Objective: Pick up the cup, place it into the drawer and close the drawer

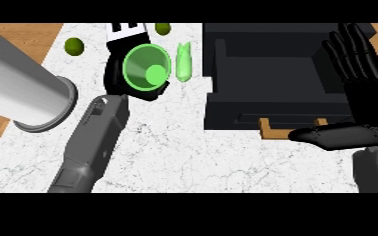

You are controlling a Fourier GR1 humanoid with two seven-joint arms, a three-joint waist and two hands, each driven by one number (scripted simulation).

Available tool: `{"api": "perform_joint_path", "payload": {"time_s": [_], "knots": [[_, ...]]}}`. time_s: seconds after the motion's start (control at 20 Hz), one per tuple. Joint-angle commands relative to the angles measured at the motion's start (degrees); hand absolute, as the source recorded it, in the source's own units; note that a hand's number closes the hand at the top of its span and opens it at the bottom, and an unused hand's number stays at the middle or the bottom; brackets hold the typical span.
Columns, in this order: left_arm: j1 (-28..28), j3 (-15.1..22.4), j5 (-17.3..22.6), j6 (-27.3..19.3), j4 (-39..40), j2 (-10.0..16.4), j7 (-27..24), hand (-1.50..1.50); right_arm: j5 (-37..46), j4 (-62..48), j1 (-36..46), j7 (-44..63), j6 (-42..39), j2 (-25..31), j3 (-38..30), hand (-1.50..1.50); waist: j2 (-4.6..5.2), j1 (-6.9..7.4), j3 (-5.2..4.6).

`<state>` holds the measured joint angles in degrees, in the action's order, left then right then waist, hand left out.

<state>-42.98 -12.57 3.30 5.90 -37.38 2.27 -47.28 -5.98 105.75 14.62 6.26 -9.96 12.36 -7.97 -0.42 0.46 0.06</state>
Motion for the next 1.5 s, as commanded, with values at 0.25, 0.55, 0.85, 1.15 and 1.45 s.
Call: {"api": "perform_joint_path", "payload": {"time_s": [0.25,0.55,0.85,1.15,1.45], "knots": [[-10.5,10.7,5.0,-11.0,-12.9,-2.2,21.3,1.50,0.0,-4.0,1.1,-2.5,-0.7,0.5,-1.4,-1.50,0.14,-0.36,-0.01],[-21.1,16.6,7.2,-22.0,-5.6,-2.3,26.3,1.50,0.4,-1.1,-0.7,-2.3,-0.2,-1.1,0.4,-1.50,0.58,-2.11,-0.02],[-31.5,18.3,9.0,-26.1,6.5,-2.3,33.3,1.50,-0.6,-2.5,0.6,-2.7,-1.9,0.5,-0.7,-1.50,1.01,-3.42,0.02],[-35.0,22.8,11.0,-26.7,16.9,-2.3,33.5,1.50,-1.8,-2.5,4.6,-1.8,-1.6,0.1,-0.4,-1.50,2.01,-6.52,0.07],[-34.4,30.2,12.8,-21.4,20.5,-2.3,37.5,1.50,-0.9,-4.8,8.4,-1.4,-1.9,-0.1,1.4,-1.50,2.56,-9.01,0.09]]}}
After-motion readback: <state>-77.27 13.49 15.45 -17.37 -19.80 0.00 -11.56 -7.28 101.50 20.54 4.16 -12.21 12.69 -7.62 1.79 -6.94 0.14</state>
